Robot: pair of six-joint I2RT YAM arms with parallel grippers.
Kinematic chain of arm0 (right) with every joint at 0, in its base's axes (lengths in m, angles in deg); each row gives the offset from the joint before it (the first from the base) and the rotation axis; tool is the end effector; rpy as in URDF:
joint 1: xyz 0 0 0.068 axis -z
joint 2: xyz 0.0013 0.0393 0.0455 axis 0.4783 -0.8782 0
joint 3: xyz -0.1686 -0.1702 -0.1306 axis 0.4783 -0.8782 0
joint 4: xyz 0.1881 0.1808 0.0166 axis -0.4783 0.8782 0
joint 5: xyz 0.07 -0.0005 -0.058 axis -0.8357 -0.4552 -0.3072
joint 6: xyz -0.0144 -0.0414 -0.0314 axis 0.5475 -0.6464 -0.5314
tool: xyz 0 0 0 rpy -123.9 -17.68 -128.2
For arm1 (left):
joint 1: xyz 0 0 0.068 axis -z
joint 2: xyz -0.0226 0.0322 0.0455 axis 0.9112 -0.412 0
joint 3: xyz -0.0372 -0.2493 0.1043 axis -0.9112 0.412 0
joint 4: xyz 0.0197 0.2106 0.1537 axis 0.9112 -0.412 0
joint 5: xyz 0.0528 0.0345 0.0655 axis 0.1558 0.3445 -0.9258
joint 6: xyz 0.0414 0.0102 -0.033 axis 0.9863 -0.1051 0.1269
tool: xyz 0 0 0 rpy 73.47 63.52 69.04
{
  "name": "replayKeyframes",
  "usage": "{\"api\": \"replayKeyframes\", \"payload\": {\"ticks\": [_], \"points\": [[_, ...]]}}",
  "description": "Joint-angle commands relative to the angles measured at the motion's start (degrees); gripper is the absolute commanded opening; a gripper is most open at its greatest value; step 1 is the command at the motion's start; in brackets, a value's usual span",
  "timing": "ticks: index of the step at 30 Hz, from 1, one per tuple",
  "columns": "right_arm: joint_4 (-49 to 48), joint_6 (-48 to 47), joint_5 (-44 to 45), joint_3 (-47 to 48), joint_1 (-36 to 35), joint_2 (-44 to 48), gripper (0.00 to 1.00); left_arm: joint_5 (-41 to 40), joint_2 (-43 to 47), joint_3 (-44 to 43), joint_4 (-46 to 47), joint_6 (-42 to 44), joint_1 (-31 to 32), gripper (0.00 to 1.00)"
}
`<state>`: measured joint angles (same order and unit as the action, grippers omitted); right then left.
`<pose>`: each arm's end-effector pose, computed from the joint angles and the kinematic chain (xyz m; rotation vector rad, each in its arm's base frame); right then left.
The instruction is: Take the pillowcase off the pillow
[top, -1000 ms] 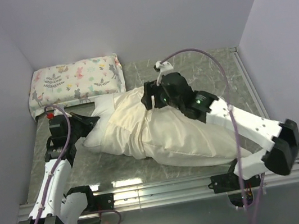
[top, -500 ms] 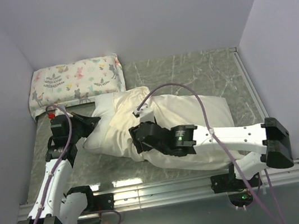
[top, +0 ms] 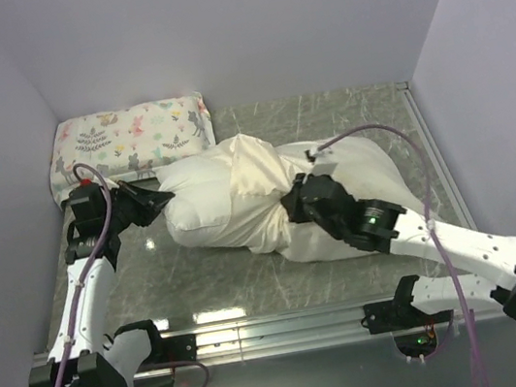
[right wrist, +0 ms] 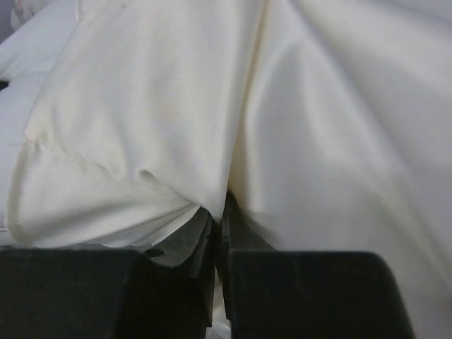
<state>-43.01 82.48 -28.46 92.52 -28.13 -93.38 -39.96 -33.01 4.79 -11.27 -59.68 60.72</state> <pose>0.1490 0.1969 0.3103 -0.0063 2.0749 0.5539 0.2199 0.0009 0.2847 -0.7545 2.0091 -1.0737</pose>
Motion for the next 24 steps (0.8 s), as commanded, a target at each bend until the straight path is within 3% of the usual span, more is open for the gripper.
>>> {"api": "replayKeyframes", "payload": {"ticks": [1,6,13,16,20,24], "points": [[10.7,-3.9,5.8,-6.5,9.1,6.2,0.06,-6.1,-1.9,-5.8,6.4,0.8,-7.9,0.00],[9.5,-6.6,3.0,-9.3,19.2,8.2,0.06,-3.4,-4.9,-7.3,6.8,0.9,-12.4,0.00],[5.2,-9.4,-5.3,-11.0,27.2,8.1,0.05,-1.0,-4.3,-7.7,5.4,4.0,-12.5,0.00],[3.0,-10.7,-16.2,-10.3,25.1,10.2,0.14,2.4,-3.0,-7.0,4.7,5.7,-10.2,0.00],[3.1,-14.7,-16.1,-5.5,15.0,14.3,0.48,-0.2,1.7,-3.9,2.8,8.4,-4.0,0.00],[-1.1,-17.6,-19.8,2.8,11.7,13.3,0.67,-3.0,4.3,1.2,3.0,7.7,2.4,0.00]]}}
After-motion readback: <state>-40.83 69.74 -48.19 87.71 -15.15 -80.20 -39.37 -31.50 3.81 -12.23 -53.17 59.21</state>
